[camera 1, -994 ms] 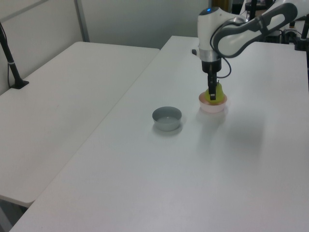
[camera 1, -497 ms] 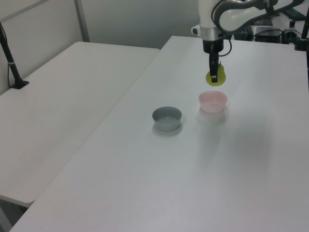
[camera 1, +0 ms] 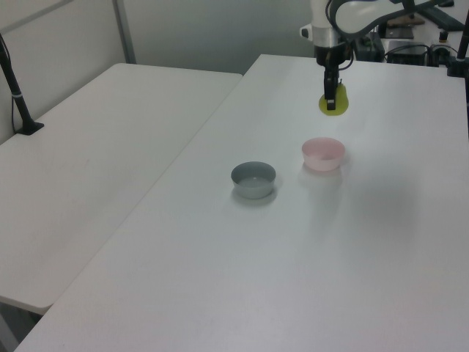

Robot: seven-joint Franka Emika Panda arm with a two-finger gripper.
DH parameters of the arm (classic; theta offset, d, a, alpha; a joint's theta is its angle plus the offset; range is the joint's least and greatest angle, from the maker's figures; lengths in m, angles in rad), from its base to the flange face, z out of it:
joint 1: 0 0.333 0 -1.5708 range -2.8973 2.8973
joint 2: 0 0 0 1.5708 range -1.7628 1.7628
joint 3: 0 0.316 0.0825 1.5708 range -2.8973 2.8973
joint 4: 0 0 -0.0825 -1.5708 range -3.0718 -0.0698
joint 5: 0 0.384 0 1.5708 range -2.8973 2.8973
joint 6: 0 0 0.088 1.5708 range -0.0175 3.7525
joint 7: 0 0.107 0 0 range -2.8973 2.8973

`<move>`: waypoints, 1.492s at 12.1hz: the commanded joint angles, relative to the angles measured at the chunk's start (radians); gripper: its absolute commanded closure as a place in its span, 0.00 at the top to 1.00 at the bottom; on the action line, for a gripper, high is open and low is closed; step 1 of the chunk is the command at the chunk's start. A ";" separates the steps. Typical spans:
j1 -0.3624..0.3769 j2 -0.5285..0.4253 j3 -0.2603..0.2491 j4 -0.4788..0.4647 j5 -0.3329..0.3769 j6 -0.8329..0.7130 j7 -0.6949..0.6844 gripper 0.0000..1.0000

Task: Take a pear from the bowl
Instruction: 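Lift the pear out of the pink bowl and carry it beside the bowl, then lower the pear onto the table next to the pink bowl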

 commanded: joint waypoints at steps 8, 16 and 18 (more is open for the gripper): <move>-0.148 0.124 -0.003 0.015 -0.023 0.204 -0.162 0.57; -0.157 0.220 -0.003 0.012 -0.053 0.306 -0.150 0.62; -0.157 0.220 -0.003 0.012 -0.053 0.304 -0.150 0.72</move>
